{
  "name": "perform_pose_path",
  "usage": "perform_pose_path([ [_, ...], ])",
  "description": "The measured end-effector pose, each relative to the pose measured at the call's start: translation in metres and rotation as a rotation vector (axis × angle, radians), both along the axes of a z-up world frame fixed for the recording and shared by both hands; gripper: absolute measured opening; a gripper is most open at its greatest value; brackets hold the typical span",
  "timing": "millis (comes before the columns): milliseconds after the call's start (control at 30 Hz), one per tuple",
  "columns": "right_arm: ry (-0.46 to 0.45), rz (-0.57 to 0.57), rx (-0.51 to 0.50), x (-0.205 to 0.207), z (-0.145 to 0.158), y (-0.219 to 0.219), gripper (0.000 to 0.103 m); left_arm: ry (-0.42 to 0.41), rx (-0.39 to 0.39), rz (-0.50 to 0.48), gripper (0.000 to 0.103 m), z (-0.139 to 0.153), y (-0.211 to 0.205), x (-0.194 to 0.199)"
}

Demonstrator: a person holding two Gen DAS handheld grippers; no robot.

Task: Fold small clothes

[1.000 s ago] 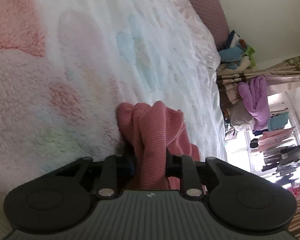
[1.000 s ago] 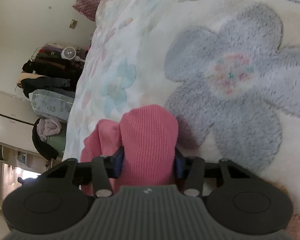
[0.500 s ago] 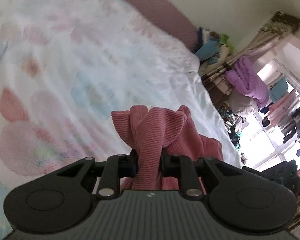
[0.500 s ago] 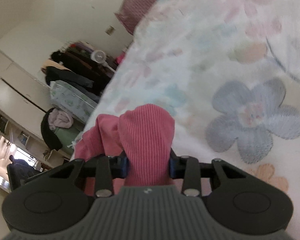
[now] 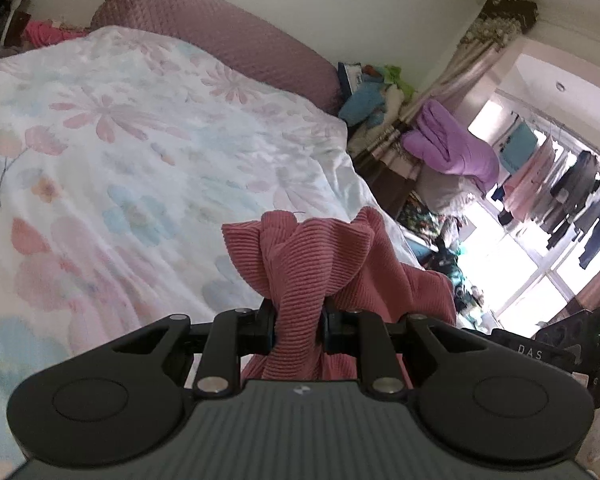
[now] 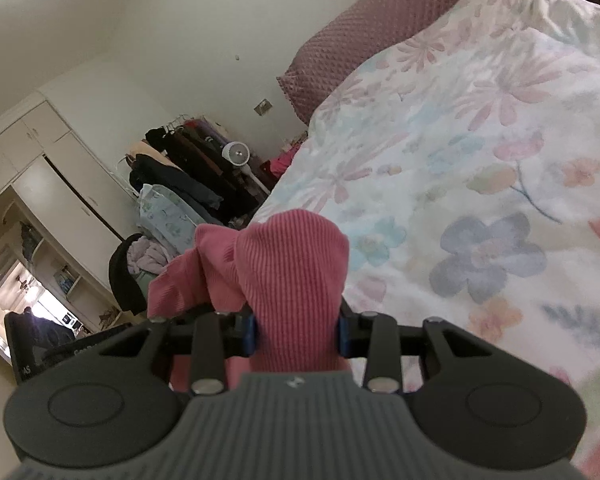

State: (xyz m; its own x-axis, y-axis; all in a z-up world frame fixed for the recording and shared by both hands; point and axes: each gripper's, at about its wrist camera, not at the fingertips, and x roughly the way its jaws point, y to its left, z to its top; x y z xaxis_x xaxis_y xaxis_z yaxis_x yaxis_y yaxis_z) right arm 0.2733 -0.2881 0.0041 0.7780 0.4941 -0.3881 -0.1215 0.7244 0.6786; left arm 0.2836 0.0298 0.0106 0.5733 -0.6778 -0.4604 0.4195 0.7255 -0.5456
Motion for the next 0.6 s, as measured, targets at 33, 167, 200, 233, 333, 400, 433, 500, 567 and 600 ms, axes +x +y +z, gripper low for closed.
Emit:
perform_pose_path([
  [33, 0.009, -0.001, 0.003, -0.012, 0.001, -0.003, 0.032, 0.009, 0.003, -0.009, 0.022, 0.0, -0.002, -0.006],
  [167, 0.07, -0.008, 0.008, -0.048, -0.002, -0.013, 0.033, 0.073, 0.01, -0.055, 0.022, -0.016, -0.007, -0.027],
  [200, 0.094, -0.011, 0.008, -0.053, -0.007, -0.015, 0.033, 0.099, 0.009, -0.064, 0.022, -0.026, -0.009, -0.027],
  [233, 0.115, -0.014, 0.004, -0.058, -0.014, -0.018, 0.033, 0.131, 0.005, -0.07, 0.022, -0.038, -0.01, -0.026],
  [333, 0.212, -0.029, 0.003, -0.061, -0.045, -0.025, 0.033, 0.214, 0.009, -0.079, 0.022, -0.078, -0.016, -0.01],
  [400, 0.261, -0.031, -0.01, -0.052, -0.069, -0.028, 0.033, 0.271, 0.006, -0.081, 0.022, -0.101, -0.02, 0.007],
  [433, 0.284, -0.034, -0.018, -0.044, -0.081, -0.028, 0.033, 0.291, -0.001, -0.078, 0.022, -0.111, -0.021, 0.015],
  [500, 0.31, -0.041, -0.04, -0.029, -0.1, -0.029, 0.033, 0.325, 0.001, -0.076, 0.022, -0.127, -0.025, 0.034],
  [567, 0.338, -0.048, -0.061, -0.01, -0.114, -0.029, 0.033, 0.344, 0.028, -0.086, 0.022, -0.139, -0.031, 0.052],
  [600, 0.358, -0.046, -0.071, 0.0, -0.121, -0.03, 0.033, 0.356, 0.042, -0.092, 0.022, -0.146, -0.034, 0.06],
])
